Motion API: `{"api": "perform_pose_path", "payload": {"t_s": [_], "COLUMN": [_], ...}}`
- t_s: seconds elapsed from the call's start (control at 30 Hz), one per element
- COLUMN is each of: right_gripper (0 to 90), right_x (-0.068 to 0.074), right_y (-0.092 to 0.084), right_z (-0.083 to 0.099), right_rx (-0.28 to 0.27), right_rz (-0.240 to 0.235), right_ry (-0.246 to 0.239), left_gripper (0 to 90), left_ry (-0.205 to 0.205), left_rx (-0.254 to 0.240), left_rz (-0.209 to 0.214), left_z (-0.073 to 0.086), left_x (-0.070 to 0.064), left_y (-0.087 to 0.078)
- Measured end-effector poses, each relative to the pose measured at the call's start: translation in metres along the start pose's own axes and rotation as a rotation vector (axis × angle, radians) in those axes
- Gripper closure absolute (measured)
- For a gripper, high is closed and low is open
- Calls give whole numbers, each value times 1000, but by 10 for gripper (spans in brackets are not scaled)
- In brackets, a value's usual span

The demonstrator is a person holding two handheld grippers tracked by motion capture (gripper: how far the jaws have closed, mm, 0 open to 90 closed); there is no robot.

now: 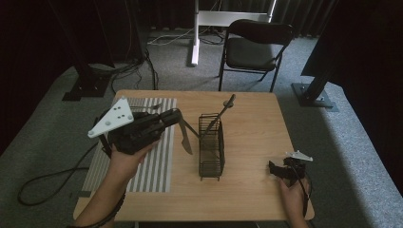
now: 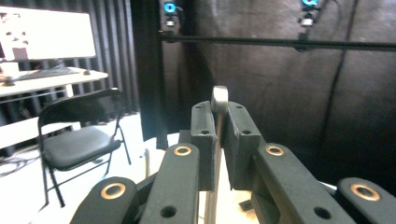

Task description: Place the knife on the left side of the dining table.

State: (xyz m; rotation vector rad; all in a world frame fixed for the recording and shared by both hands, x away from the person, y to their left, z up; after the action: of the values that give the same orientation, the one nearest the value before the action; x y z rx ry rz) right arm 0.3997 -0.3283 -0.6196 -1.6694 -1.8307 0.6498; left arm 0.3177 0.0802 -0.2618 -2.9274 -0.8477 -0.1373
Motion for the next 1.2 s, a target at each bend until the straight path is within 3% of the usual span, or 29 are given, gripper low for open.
{"api": "perform_pose_path", "payload": {"t_s": [0.3, 0.43, 0.7, 0.93, 1.2], "right_gripper": [122, 122, 122, 122, 122], "right_x": [0, 0, 0, 0, 0], "right_y": [0, 0, 0, 0, 0], "right_z": [0, 0, 0, 0, 0], "right_rx": [0, 1, -1, 0, 0], "right_rz": [0, 0, 0, 0, 0], "right_ry": [0, 0, -1, 1, 0], "left_gripper": [838, 838, 838, 838, 837], "left_ry": [-51, -62, -137, -180, -217], "left_rx": [31, 54, 106, 138, 166], "left_rz": [-89, -150, -245, -302, -343], "left_z": [31, 49, 89, 122, 152], "left_x": [28, 44, 76, 90, 97], "left_y": [-15, -18, -20, -19, -15]}}
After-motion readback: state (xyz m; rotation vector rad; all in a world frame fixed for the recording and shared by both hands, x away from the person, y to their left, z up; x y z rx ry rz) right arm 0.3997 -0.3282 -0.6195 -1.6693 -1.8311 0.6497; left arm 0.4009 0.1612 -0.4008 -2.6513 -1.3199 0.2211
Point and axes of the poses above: each handheld gripper's, and its own axes: y roughly forward along the jaws, z roughly out of its underside, x roughly to its left, the point moved 10 cm from there along y, roughly forward along the jaws, and after that the axes turned 6 degrees about y, right-handed, at the moved point
